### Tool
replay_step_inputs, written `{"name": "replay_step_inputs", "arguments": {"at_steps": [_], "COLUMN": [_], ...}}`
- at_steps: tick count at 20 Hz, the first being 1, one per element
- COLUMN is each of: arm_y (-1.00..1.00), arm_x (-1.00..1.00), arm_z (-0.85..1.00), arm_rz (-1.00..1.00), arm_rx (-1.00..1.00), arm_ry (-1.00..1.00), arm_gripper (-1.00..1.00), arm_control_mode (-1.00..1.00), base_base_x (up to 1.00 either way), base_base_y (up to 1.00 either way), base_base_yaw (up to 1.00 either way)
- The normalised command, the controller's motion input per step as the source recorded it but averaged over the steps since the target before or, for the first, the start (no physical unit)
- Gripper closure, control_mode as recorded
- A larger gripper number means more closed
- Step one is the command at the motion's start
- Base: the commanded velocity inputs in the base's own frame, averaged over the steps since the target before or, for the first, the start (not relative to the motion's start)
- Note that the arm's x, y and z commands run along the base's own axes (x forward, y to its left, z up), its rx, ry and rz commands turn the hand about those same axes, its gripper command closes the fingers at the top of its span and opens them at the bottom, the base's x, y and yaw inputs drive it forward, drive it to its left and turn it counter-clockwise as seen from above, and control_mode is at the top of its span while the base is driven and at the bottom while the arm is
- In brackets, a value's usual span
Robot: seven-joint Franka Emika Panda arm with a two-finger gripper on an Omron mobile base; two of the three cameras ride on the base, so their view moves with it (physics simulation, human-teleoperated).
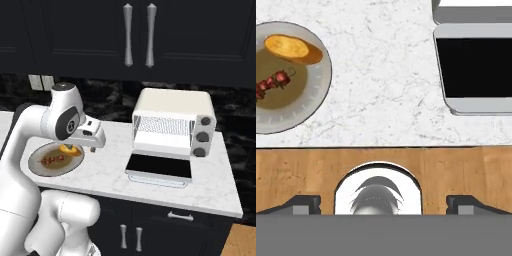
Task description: Pick up the kebab skewer and baguette bread, and place them inside the toaster oven. Close the toaster oven door and start by setting the timer.
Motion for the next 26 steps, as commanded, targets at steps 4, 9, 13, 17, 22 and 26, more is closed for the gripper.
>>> {"name": "replay_step_inputs", "arguments": {"at_steps": [4,9,13,17,22,26], "arm_y": [0.00,0.00,0.00,0.00,0.00,0.00], "arm_x": [0.00,0.00,0.00,0.00,0.00,0.00], "arm_z": [0.00,0.00,0.00,0.00,0.00,0.00], "arm_rz": [0.00,0.00,0.00,0.00,0.00,0.00], "arm_rx": [0.00,0.00,0.00,0.00,0.00,0.00], "arm_ry": [0.00,0.00,0.00,0.00,0.00,0.00], "arm_gripper": [-1.00,-1.00,-1.00,-1.00,-1.00,-1.00], "arm_control_mode": [1.00,1.00,1.00,1.00,1.00,1.00], "base_base_x": [0.36,0.50,0.29,0.28,0.31,0.28], "base_base_y": [-0.60,-0.21,0.01,0.02,0.12,0.19], "base_base_yaw": [0.00,0.00,0.00,0.00,0.00,-0.01]}}
